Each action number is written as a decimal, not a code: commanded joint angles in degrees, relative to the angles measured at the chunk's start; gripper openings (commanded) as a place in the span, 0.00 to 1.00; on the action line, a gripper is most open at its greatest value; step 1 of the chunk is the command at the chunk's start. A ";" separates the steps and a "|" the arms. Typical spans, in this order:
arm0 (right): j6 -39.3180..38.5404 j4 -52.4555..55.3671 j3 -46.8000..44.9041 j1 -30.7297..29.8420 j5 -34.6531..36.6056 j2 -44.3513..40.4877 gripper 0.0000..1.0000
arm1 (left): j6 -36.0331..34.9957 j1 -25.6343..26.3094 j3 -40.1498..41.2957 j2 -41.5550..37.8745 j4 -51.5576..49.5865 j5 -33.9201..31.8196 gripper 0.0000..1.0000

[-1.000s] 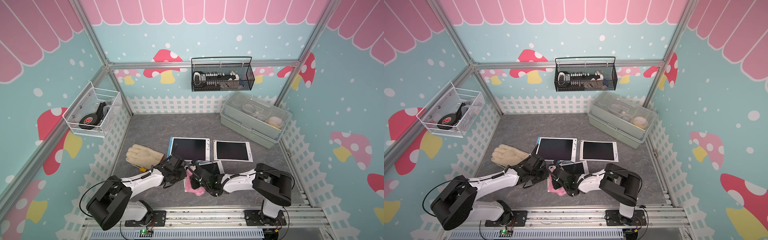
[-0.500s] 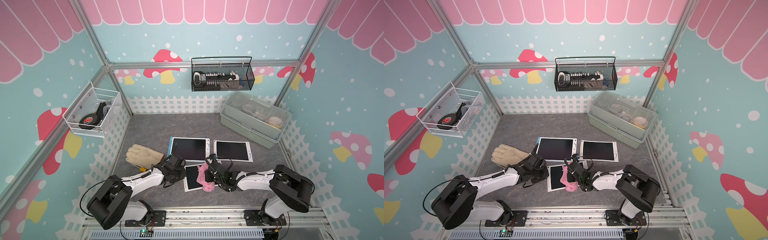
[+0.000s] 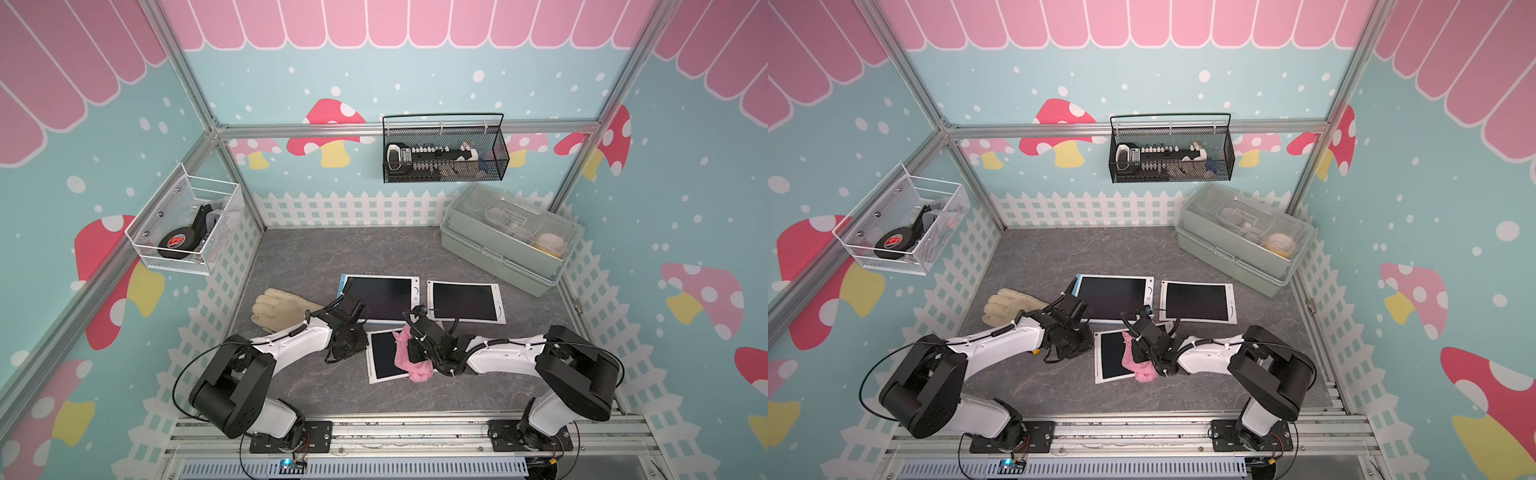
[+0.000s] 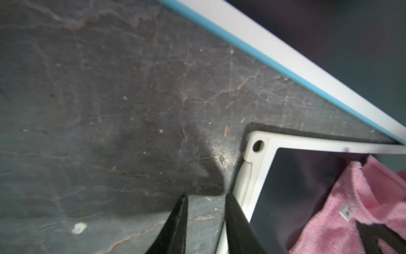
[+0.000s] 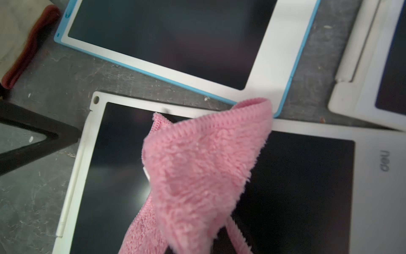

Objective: Wipe the drawing tablet
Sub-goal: Wipe the dirt from the drawing tablet, then place the cleaning item at the center of the board.

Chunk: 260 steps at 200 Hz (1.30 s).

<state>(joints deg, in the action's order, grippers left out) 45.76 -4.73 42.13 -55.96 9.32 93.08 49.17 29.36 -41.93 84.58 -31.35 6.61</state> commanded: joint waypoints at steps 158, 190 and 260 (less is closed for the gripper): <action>-0.41 18.64 -3.25 8.18 3.61 -18.84 0.00 | -2.41 -0.89 2.34 -0.29 -0.86 1.62 0.22; 1.36 38.78 -3.64 20.24 11.53 -27.90 0.00 | 0.09 -0.81 0.46 -3.76 -2.34 3.82 0.35; -4.35 41.22 -6.65 43.71 2.05 -21.79 0.18 | 4.07 -0.01 2.93 -5.13 5.00 12.28 0.51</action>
<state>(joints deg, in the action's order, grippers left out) 43.07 34.02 36.05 -15.75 15.00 67.96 51.72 29.12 -40.49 79.92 -29.36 15.18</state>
